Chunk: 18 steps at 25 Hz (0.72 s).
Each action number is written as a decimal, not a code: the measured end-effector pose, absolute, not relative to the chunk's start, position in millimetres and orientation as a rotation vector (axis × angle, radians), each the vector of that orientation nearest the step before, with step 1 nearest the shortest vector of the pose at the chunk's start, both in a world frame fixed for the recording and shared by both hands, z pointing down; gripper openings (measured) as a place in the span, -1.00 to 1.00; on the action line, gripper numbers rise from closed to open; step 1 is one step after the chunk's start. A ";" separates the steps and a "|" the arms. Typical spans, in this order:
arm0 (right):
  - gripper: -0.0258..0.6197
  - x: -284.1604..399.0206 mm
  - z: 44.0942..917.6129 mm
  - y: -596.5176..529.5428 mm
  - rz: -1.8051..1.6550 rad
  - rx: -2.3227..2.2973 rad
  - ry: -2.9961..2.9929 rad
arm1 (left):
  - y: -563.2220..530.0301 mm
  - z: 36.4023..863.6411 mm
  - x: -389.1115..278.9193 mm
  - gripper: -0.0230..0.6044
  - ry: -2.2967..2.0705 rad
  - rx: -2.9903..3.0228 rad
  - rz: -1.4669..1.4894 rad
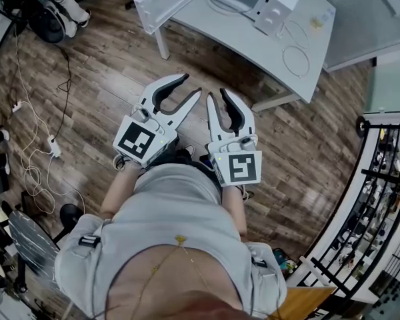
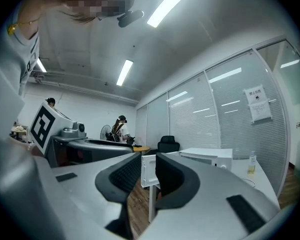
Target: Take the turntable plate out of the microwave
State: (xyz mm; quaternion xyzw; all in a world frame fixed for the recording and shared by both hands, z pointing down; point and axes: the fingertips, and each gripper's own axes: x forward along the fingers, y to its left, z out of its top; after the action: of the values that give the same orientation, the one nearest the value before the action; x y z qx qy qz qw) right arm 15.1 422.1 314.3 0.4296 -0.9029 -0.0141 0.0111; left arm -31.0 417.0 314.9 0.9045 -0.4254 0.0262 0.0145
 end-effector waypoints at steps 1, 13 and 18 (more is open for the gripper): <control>-0.62 14.0 315.4 418.9 -0.032 1.345 -2.809 | 413.3 315.5 -32.0 -0.44 -1.321 2.809 0.072; -0.62 6.6 317.5 337.1 -0.054 1.438 -2.730 | 325.1 319.3 -35.1 -0.44 -1.211 2.853 0.027; -0.62 -4.1 315.9 292.3 -0.086 1.468 -2.686 | 277.9 318.6 -41.5 -0.44 -1.146 2.884 0.011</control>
State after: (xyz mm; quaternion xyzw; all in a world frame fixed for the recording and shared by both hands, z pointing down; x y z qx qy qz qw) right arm -4.1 292.3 315.9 0.4790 -0.8764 -0.0280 0.0399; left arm -41.5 277.9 318.6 0.9291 -0.3693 0.0035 0.0192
